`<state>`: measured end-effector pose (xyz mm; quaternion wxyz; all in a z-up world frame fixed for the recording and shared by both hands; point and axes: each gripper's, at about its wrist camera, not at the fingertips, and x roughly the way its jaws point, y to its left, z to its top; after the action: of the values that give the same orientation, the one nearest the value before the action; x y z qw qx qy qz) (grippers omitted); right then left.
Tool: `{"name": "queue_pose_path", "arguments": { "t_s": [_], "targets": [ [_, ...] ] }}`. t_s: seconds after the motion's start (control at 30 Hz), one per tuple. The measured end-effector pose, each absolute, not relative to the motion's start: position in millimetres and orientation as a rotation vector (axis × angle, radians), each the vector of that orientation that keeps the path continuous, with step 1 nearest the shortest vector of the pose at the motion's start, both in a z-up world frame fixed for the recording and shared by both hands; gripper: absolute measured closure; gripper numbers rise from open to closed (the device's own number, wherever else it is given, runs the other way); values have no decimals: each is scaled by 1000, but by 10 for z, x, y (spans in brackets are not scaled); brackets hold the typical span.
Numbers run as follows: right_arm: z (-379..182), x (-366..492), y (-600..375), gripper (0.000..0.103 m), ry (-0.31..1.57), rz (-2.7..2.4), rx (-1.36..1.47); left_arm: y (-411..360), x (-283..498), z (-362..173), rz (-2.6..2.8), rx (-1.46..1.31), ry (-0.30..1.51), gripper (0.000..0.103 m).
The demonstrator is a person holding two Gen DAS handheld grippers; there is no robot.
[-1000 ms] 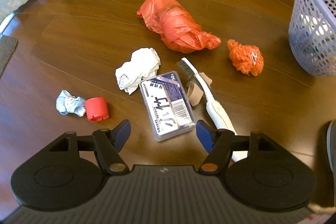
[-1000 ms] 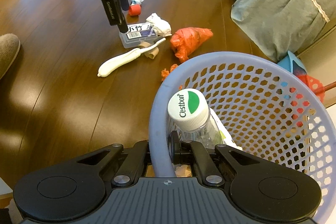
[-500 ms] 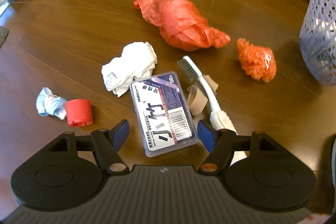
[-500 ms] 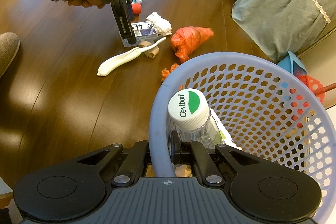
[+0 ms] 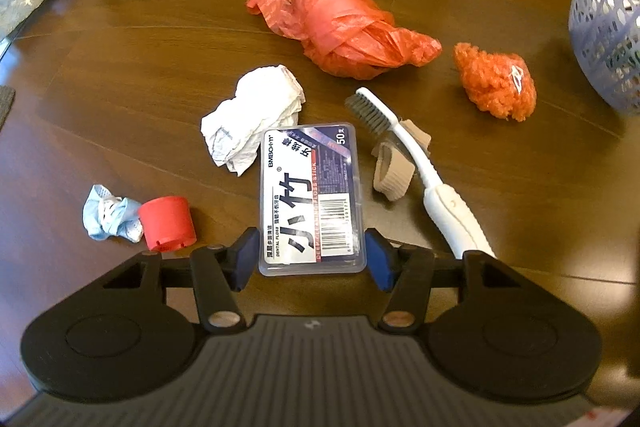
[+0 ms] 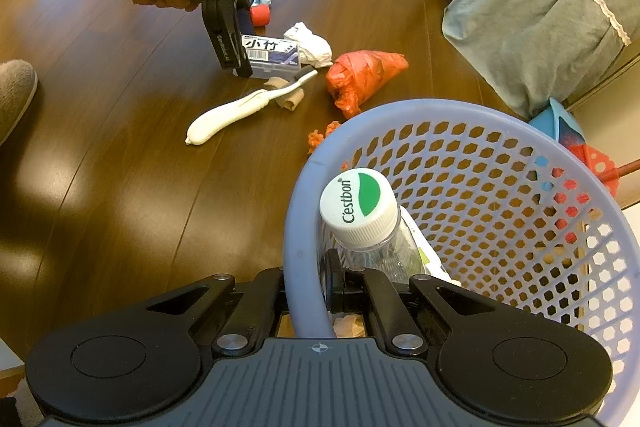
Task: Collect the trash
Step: 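Grasp the clear toothpick box with the left tool, then carry the toothpick box to the basket and release it with the left tool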
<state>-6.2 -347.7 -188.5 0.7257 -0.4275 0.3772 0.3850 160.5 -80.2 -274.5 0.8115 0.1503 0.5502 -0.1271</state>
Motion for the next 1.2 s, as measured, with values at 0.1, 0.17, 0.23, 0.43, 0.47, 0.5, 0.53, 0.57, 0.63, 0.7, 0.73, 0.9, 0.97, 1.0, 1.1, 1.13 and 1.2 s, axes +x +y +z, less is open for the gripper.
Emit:
{"name": "queue_pose_path", "arguments": {
  "t_s": [0.1,0.17,0.23,0.43,0.47,0.5,0.53,0.57,0.63,0.7,0.73,0.9,0.97,1.0,1.1,1.13,1.2],
  "targets": [
    [-1887,-69,-3470,103,832,849,-943,-792,1599,-2762,-271,326,1184,52],
    [-1889,-70,-3469,103,833,848,-940,-782,1579,-2763,-277,339,1185,52],
    [-1887,-69,-3466,103,833,847,-940,-780,1542,-2760,-282,363,1180,52],
    [-1888,-54,-3459,103,834,845,-938,-729,1433,-2705,-289,404,1173,52],
    [-1887,-52,-3459,103,835,845,-937,-723,1413,-2689,-293,414,1172,52],
    [-1886,-52,-3458,103,835,845,-939,-711,1393,-2674,-296,422,1171,52],
    [-1885,-53,-3458,103,835,845,-939,-697,1381,-2665,-298,425,1171,52],
    [-1885,-52,-3456,103,835,844,-941,-681,1373,-2657,-299,430,1169,52],
    [-1885,-53,-3458,103,835,844,-939,-652,1350,-2631,-292,436,1163,52],
    [-1883,-51,-3459,103,834,844,-938,-633,1338,-2602,-291,439,1157,52],
    [-1883,-50,-3457,103,834,843,-937,-628,1329,-2587,-291,446,1154,52],
    [-1885,-44,-3466,103,835,841,-936,-613,1270,-2465,-304,500,1127,52],
    [-1886,-45,-3466,103,835,842,-936,-608,1251,-2382,-309,518,1113,52],
    [-1885,-45,-3466,103,834,841,-937,-603,1242,-2333,-312,530,1102,52],
    [-1885,-43,-3462,103,834,841,-937,-623,1205,-2154,-326,565,1070,52],
    [-1884,-44,-3460,103,834,841,-939,-636,1197,-2094,-337,580,1059,52],
    [-1885,-54,-3446,103,831,840,-954,-688,1173,-1961,-363,626,1035,52]
  ]
}}
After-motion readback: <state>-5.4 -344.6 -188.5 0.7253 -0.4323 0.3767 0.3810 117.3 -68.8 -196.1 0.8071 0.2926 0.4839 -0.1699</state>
